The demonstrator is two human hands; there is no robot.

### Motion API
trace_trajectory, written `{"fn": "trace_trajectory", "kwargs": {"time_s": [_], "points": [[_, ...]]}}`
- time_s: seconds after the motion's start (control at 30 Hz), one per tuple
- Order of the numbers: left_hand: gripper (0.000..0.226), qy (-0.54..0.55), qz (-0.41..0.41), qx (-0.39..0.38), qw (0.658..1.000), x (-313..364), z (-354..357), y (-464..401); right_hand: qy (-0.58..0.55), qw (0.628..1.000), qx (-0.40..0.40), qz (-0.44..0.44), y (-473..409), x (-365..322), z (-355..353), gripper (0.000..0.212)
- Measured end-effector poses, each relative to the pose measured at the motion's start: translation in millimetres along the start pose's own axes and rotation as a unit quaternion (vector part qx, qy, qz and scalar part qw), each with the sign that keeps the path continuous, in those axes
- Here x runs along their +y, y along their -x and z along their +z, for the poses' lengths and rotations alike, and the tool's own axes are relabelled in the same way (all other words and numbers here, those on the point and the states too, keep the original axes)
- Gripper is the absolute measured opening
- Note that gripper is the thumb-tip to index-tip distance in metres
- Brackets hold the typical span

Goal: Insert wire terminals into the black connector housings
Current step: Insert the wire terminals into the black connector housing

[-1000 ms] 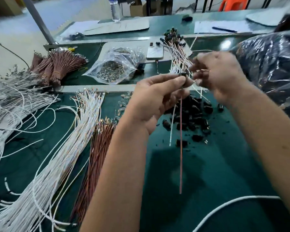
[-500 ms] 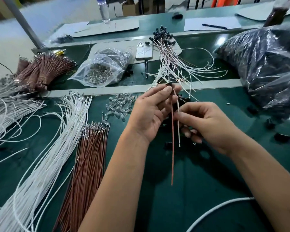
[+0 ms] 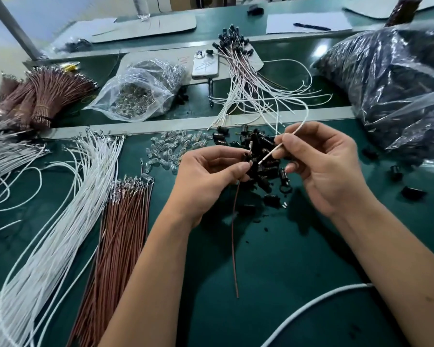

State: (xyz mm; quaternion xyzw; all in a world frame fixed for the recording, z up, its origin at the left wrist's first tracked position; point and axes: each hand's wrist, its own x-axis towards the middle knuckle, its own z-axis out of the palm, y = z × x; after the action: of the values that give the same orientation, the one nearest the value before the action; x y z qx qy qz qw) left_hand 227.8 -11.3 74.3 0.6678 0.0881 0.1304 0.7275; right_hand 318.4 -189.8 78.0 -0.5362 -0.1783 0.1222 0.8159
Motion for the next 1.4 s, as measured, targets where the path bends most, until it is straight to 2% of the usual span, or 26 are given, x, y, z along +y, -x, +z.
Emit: {"fn": "trace_trajectory", "kwargs": {"time_s": [0.33, 0.53, 0.67, 0.9, 1.13, 1.4], "points": [[0.02, -0.058, 0.025, -0.04, 0.997, -3.3, -0.2, -3.8, 0.02, 0.998, 0.005, -0.064, 1.3, -3.5, 4.2, 0.016], [0.022, -0.069, 0.016, -0.054, 0.996, -4.5, 0.6, -4.6, 0.097, 0.99, -0.008, -0.106, 2.4, -3.4, 5.8, 0.015], [0.023, -0.077, 0.021, -0.064, 0.995, -4.5, 0.1, -4.8, 0.108, 0.989, -0.023, -0.102, 3.2, -1.3, 7.2, 0.013], [0.019, -0.056, 0.027, -0.053, 0.997, -4.6, -0.7, -4.8, 0.034, 0.998, -0.015, -0.052, 1.9, -0.1, 6.2, 0.016], [0.019, -0.066, 0.045, -0.042, 0.996, -7.6, -1.0, -6.9, 0.059, 0.998, -0.013, -0.001, 0.3, 2.4, 2.7, 0.019], [0.019, -0.079, 0.047, -0.06, 0.994, -7.9, -0.4, -7.2, 0.075, 0.997, -0.025, -0.02, -0.5, 0.1, 0.8, 0.017]]}}
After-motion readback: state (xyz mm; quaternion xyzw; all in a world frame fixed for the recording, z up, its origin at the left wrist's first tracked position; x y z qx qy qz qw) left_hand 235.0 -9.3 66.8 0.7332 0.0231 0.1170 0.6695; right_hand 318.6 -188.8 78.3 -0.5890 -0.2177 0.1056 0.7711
